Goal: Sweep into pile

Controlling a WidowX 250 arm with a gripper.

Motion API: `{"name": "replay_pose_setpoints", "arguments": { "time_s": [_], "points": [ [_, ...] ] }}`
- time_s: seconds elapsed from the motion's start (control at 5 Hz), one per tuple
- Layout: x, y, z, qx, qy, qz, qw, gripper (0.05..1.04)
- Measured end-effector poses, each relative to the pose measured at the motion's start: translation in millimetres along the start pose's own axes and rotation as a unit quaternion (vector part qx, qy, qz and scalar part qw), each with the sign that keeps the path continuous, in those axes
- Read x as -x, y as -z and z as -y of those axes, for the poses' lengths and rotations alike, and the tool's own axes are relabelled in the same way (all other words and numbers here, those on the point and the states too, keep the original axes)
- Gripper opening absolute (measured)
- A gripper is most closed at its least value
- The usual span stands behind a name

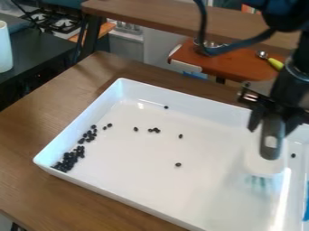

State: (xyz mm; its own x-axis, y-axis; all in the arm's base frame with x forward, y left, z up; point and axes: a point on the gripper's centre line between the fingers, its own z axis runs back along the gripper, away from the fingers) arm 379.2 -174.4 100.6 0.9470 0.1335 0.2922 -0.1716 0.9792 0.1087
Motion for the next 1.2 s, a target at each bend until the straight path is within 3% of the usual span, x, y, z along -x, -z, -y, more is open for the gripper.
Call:
{"name": "replay_pose_setpoints", "arguments": {
  "time_s": [0.6, 0.8, 1.2],
  "points": [
    [-24.4, 14.7, 28.6, -0.012, -0.006, -0.007, 0.9999, 0.497],
    [-23.2, 24.6, 36.3, -0.022, -0.004, -0.011, 0.9997, 0.497],
    [-16.3, 30.4, 29.2, -0.040, 0.011, 0.005, 0.9991, 0.496]
  ]
}}
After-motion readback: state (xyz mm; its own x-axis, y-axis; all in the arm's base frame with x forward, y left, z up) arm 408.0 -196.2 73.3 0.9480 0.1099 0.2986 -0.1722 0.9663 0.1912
